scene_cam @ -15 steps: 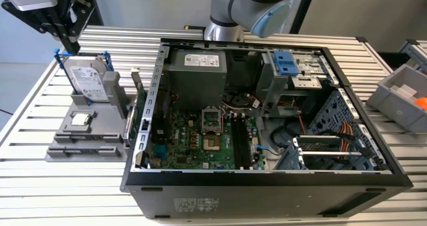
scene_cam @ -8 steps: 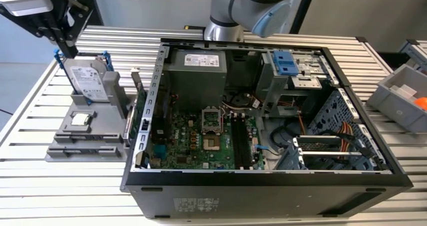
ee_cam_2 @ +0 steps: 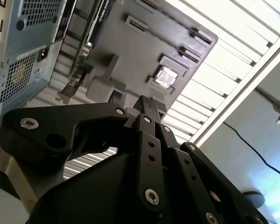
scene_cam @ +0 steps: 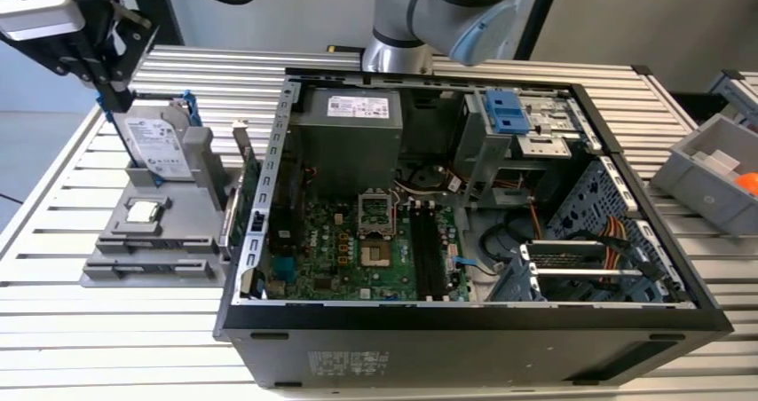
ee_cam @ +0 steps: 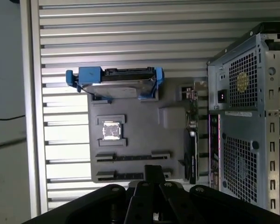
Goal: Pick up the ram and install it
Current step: 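Reach for the ram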
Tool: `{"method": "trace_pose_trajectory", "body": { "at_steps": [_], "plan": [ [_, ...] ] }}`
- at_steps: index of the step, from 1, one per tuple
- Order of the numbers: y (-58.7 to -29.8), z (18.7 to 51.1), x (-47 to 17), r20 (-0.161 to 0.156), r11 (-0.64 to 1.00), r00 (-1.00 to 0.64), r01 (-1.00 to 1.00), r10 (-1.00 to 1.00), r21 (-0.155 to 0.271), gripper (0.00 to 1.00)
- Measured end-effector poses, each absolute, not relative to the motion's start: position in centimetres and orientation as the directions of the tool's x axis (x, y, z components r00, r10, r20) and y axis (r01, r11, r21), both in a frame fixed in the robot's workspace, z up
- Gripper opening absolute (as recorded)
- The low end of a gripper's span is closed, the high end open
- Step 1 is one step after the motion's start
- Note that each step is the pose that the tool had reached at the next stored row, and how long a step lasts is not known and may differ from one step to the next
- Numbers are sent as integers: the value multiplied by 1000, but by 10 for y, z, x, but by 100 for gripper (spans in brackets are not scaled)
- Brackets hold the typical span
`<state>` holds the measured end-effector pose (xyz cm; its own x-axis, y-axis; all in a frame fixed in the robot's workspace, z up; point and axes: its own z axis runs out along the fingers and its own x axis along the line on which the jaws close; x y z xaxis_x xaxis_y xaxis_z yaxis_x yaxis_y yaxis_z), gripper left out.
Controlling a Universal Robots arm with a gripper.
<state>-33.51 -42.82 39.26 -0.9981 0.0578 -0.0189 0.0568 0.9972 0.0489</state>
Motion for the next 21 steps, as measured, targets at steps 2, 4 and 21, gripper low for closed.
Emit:
{"method": "trace_pose_trajectory", "body": {
  "at_steps": [2, 4, 21],
  "plan": [
    [-433, 393, -335, -19, 997, -998, 57, 58, 49, 0],
    [-438, 392, -335, -19, 997, -998, 57, 58, 49, 0],
    [-460, 391, -341, -17, 998, -999, 41, 41, 50, 0]
  ]
}}
